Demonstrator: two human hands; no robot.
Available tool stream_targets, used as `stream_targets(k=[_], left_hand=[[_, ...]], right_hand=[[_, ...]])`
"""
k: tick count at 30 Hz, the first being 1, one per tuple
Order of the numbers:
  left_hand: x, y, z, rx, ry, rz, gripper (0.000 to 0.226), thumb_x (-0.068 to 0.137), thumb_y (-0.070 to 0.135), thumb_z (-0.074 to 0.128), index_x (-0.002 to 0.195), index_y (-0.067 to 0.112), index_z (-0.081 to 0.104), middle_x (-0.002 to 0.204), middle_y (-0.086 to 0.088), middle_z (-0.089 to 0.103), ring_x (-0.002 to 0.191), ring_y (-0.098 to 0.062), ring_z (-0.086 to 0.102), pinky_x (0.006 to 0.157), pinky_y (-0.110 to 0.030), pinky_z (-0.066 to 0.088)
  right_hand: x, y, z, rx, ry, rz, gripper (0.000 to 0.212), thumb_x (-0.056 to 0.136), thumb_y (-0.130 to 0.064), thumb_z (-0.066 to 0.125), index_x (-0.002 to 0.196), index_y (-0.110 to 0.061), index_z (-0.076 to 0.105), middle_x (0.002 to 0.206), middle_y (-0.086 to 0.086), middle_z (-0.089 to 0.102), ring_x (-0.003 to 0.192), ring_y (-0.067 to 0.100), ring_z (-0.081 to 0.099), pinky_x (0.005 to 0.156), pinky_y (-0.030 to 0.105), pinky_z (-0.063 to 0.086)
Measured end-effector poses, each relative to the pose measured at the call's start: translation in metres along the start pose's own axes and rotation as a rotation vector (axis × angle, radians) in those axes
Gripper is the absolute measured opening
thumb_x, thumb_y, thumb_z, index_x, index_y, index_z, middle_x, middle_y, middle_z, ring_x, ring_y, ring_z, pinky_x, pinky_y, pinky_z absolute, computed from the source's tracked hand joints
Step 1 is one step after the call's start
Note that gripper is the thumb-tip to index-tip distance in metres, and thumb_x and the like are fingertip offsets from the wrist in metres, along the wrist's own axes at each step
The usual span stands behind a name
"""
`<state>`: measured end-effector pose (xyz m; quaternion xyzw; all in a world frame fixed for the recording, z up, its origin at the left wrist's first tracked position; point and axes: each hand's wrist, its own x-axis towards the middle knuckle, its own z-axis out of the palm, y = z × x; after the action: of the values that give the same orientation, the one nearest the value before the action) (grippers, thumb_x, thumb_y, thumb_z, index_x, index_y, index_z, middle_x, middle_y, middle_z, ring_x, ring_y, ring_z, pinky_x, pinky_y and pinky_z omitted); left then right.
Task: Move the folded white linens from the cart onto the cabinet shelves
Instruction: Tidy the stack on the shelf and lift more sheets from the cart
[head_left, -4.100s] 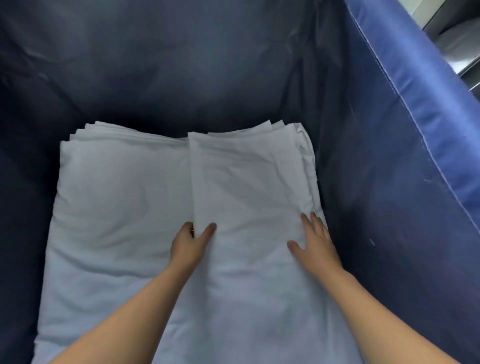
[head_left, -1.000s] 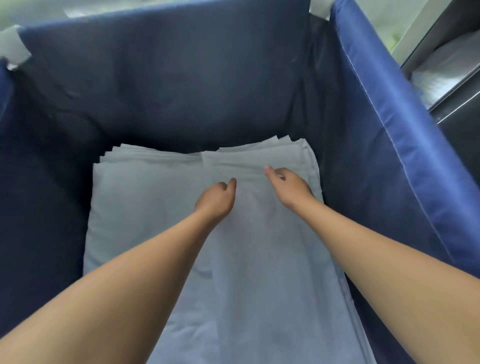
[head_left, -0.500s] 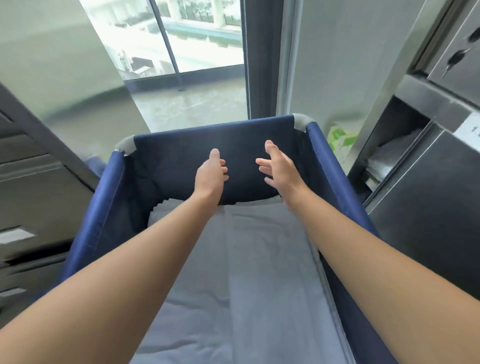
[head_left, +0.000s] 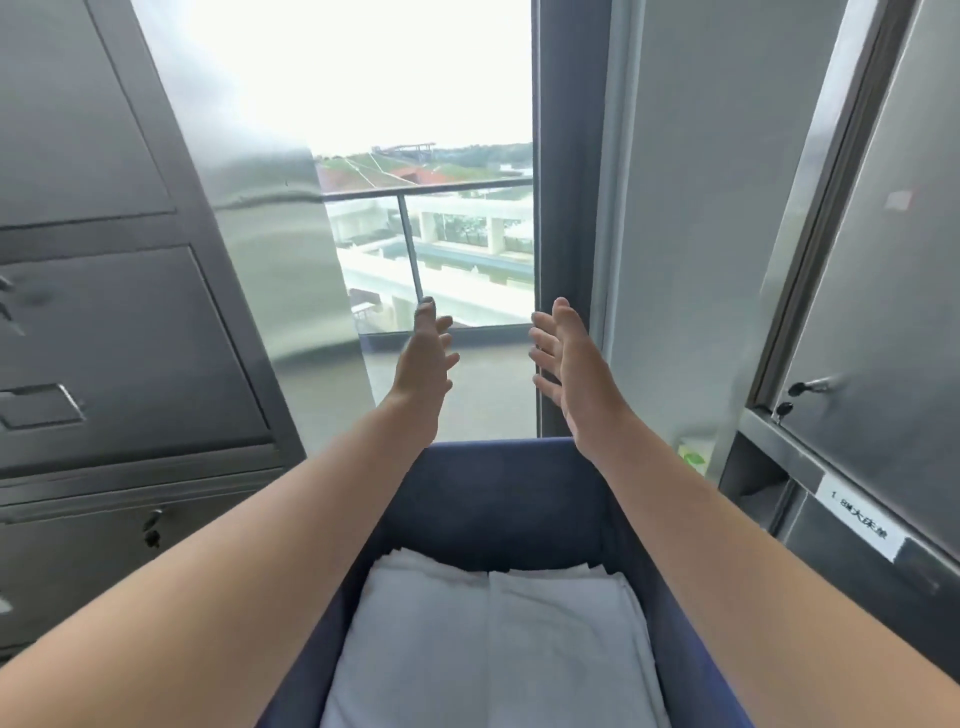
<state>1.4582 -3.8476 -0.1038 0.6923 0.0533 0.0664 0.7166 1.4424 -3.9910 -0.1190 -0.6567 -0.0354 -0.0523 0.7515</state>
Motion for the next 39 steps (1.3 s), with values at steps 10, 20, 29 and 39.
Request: stream_targets(k=[10,20,29,39], left_hand=[[-0.085,0.153,-0.056,-0.112,-0.014,0.212,0.064,0.103,0.060,0.021,0.144,0.019,0.049,0.147,-0.009,0.049,0.128,-0.025,0.053,0.111,-0.046,0.036],[-0.137,0.220,-0.144,-0.158,-0.049,0.305,0.060,0.101,0.064,0.022,0.133,0.023,0.053,0.138,-0.009,0.051,0.121,-0.025,0.055,0.110,-0.049,0.039],[-0.154,0.233,-0.191,-0.175,-0.148,0.310,0.061,0.101,0.065,0.023,0.134,0.024,0.054,0.135,-0.006,0.053,0.118,-0.023,0.057,0.107,-0.048,0.042],[-0.187,0.240,-0.136,-0.223,-0.389,0.298,0.066,0.100,0.066,0.025,0.144,0.022,0.048,0.146,-0.009,0.049,0.123,-0.026,0.056,0.107,-0.046,0.042]], right_hand=[[-0.071,-0.136,0.057,0.054,-0.065,-0.143,0.058,0.101,-0.059,0.030,0.147,-0.025,0.043,0.150,0.002,0.047,0.133,0.019,0.047,0.109,0.038,0.036],[-0.144,-0.219,0.132,-0.015,-0.053,-0.257,0.062,0.101,-0.060,0.031,0.150,-0.022,0.039,0.149,0.003,0.048,0.127,0.017,0.048,0.112,0.041,0.037],[-0.194,-0.233,0.175,-0.061,0.053,-0.308,0.060,0.102,-0.057,0.032,0.149,-0.020,0.040,0.148,0.002,0.048,0.131,0.017,0.048,0.111,0.039,0.038],[-0.238,-0.262,0.129,-0.178,0.232,-0.375,0.063,0.103,-0.057,0.027,0.152,-0.018,0.035,0.153,0.006,0.043,0.137,0.022,0.045,0.115,0.045,0.035]])
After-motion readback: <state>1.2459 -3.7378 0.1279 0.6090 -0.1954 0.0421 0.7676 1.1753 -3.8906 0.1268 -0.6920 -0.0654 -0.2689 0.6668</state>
